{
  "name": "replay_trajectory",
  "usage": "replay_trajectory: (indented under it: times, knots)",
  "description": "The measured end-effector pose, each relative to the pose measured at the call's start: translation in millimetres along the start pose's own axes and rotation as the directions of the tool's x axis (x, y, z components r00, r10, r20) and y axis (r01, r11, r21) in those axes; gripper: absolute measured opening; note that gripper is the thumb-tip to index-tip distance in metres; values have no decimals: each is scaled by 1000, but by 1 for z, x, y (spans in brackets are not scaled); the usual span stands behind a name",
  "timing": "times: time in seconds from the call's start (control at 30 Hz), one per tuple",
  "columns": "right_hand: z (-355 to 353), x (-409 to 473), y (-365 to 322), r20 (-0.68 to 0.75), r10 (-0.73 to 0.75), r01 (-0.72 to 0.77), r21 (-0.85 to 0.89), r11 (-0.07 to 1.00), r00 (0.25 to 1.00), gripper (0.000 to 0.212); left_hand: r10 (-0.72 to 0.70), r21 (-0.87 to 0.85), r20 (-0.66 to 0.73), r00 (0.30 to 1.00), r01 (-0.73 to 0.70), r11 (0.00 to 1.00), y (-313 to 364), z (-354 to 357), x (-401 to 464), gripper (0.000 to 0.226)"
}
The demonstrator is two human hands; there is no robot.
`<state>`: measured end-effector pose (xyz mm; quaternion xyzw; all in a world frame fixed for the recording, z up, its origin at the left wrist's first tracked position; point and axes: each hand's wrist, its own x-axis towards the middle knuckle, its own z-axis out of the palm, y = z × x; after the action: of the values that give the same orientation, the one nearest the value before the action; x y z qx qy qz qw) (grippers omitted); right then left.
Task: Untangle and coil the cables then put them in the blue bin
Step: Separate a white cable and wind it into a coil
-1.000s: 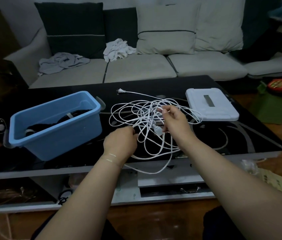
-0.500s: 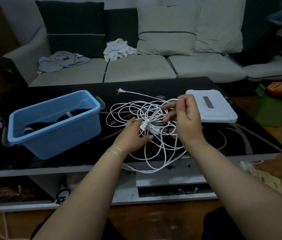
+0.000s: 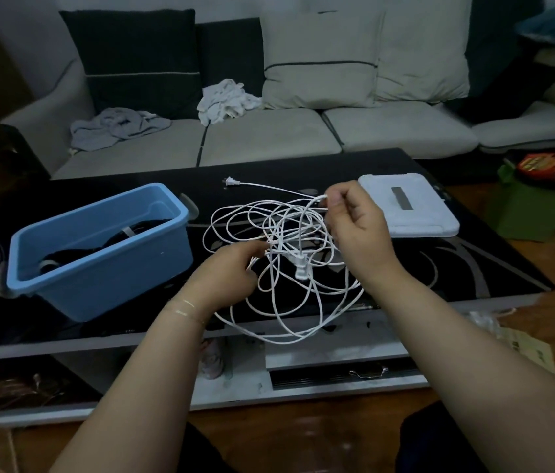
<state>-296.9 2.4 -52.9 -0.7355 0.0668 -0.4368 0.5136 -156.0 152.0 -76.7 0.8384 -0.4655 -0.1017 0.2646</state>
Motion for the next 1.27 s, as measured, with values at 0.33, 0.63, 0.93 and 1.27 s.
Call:
replay_trajectory:
  times: [0.33, 0.63, 0.93, 1.27]
  knots:
    - [9, -9, 6, 205, 76, -37, -187, 982, 976, 16, 47, -892, 159, 986, 123, 434, 43, 9, -7, 29]
    - [9, -5, 16, 78, 87, -62, -283, 957, 993, 16, 55, -884, 272, 961, 227, 408, 42, 5, -9, 28]
    - [28, -15, 27, 330, 310, -140, -450, 882, 891, 10, -80, -981, 140, 987, 127, -147, 30, -5, -7, 33]
    - [39, -33, 14, 613, 411, 181, -678, 713, 675, 45, -193, -998, -58, 980, -60, -4, 26, -8, -9, 34]
